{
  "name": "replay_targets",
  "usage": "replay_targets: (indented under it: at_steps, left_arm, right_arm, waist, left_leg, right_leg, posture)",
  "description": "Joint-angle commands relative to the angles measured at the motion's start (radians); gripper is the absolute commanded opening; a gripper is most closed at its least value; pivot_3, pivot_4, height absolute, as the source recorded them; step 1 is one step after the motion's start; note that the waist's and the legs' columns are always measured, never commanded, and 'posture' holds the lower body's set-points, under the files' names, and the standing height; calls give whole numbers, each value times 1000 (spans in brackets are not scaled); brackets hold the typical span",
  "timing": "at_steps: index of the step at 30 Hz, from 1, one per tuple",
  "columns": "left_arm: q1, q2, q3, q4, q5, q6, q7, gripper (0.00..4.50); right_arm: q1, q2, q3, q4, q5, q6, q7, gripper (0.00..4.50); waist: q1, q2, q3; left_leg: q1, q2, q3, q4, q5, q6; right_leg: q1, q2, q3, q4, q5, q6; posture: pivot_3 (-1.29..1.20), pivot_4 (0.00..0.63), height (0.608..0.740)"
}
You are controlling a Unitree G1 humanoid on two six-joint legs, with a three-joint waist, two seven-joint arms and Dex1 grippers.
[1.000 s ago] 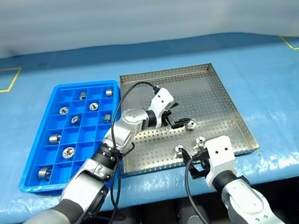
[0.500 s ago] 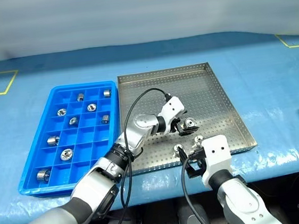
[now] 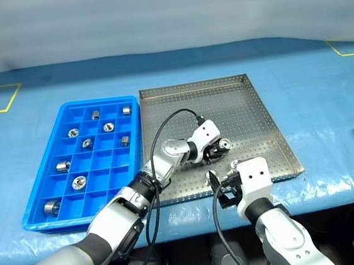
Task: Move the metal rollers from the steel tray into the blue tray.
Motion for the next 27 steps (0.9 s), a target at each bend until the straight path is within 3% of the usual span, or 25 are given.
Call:
replay_targets:
  at_steps: [1, 7, 18, 24, 27]
  left_arm:
    - [-26, -47, 39, -14, -13, -21, 12, 1889]
    - [-24, -20, 152, -202, -100, 58, 32, 1889]
    - [120, 177, 385, -928, -260, 570, 185, 1889]
    - [269, 355, 445, -1210, -250, 687, 232, 1889]
    - [338, 401, 474, -1285, -249, 722, 264, 1889]
  right_arm:
    - [-10, 6, 5, -15, -4, -23, 6, 4500]
    - [-59, 1, 21, 7, 3, -19, 27, 4500]
    - [-282, -49, 75, 91, 32, 16, 138, 4500]
    - [-398, -74, 116, 162, 52, 22, 218, 4500]
    - [-424, -86, 135, 186, 62, 24, 252, 4500]
  waist:
    - [0, 0, 0]
    - [3, 0, 0]
    - [16, 0, 0]
    - [74, 0, 0]
    - [107, -1, 0]
  left_leg:
    - [0, 0, 0, 0, 0, 0]
    - [0, 0, 0, 1, 0, 0]
    - [4, 0, 0, -1, 0, 1]
    - [7, 0, 0, -1, 0, 1]
    - [7, -1, 0, -1, 0, 1]
  right_leg:
    - [0, 0, 0, 0, 0, 0]
    - [0, 0, 1, 0, 1, 1]
    - [1, 1, 5, 2, 4, 7]
    - [2, 1, 5, 4, 4, 7]
    - [3, 0, 4, 3, 3, 5]
  posture:
    - [-154, 150, 740]
    - [-123, 150, 740]
    - [75, 150, 740]
    - [166, 150, 740]
    - [211, 150, 740]
